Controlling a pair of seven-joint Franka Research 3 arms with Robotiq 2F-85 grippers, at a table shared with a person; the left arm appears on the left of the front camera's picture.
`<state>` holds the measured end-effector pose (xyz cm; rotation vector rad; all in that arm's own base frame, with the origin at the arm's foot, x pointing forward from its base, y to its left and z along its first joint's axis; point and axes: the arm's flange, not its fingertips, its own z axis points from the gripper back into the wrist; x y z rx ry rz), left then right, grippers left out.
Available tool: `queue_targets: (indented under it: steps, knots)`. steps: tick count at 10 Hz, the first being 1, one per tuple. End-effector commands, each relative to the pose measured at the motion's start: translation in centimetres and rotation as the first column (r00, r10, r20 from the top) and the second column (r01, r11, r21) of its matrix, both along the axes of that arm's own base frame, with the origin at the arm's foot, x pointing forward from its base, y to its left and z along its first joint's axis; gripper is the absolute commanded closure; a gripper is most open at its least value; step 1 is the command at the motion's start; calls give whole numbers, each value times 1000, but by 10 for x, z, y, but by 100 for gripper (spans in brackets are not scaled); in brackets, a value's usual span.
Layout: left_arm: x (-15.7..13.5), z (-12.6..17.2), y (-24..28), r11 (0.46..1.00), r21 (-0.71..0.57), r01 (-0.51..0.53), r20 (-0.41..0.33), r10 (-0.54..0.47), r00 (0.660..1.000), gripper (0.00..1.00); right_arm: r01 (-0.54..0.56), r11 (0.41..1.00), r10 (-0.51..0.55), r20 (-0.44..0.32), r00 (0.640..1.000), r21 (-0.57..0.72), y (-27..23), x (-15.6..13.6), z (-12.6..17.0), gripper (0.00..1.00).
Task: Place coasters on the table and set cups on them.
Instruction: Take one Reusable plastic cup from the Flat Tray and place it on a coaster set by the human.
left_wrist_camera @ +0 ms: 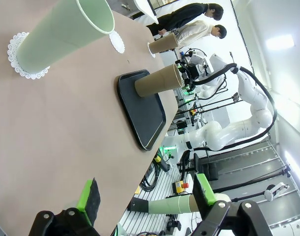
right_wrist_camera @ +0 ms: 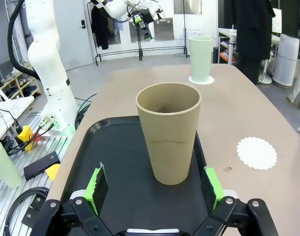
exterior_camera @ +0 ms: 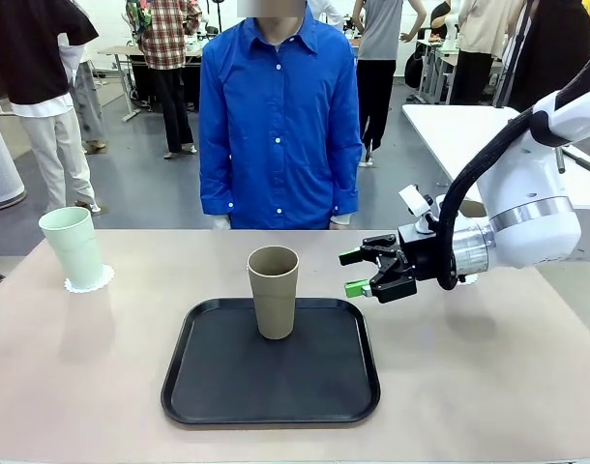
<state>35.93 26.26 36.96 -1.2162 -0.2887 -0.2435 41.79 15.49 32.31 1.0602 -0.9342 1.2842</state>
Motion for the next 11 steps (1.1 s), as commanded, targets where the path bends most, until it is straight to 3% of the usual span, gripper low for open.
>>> queue_targets:
  steps: [1, 4, 11]
  knots:
    - [-1, 1, 1, 1000, 2, -4, 1, 4, 1000, 0, 8, 1000, -8, -4, 1000, 8, 1, 0, 3, 0]
    - [-1, 1, 1, 1000, 2, -4, 1, 4, 1000, 0, -17, 1000, 16, -10, 1000, -26, 2, 0, -11, 0]
    - [-1, 1, 1, 1000, 2, -4, 1, 4, 1000, 0, -9, 994, 6, 32, 999, 113, 30, 14, -49, 0]
